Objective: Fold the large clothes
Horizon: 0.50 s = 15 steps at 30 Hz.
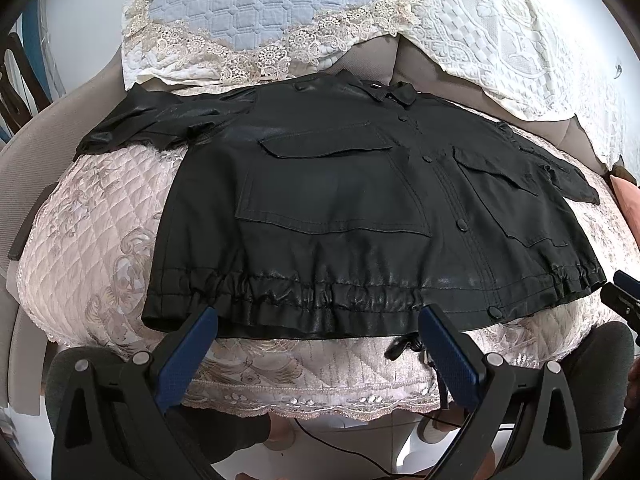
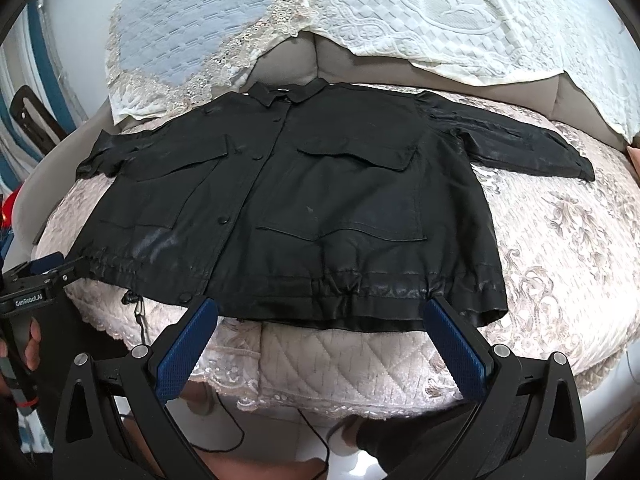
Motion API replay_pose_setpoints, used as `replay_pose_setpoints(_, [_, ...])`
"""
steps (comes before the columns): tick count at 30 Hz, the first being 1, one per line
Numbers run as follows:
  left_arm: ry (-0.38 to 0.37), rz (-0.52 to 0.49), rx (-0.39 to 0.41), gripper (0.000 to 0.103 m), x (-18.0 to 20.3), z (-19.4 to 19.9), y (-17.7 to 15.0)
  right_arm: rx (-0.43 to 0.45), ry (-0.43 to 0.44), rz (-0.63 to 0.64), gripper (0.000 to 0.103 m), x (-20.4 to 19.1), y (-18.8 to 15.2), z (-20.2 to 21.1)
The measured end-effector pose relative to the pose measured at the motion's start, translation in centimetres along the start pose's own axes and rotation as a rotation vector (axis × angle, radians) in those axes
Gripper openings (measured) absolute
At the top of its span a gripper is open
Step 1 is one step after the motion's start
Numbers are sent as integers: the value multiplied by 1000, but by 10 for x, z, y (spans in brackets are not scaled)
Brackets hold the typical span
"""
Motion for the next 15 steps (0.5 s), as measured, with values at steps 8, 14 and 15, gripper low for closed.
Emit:
replay_pose_setpoints(8, [-4, 1, -5, 102, 1, 0, 1, 5, 19, -12, 103, -1, 1, -1])
replay_pose_setpoints(14, [-4, 4, -7, 102, 2, -1, 0, 5, 17, -2, 103, -2, 1, 0])
replay_pose_setpoints(15, [-5, 8, -8, 102, 1, -1, 1, 7, 18, -4, 103, -3, 1, 0])
Point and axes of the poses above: each gripper's, at about its wrist camera, not at the fingertips, and z roughly against the way its jaws point, x to its right, y to its top, the point moved 3 cm from there along -z, roughly the way its jaws point, and after that the axes turned 4 degrees about -x, right-handed, at the moved point
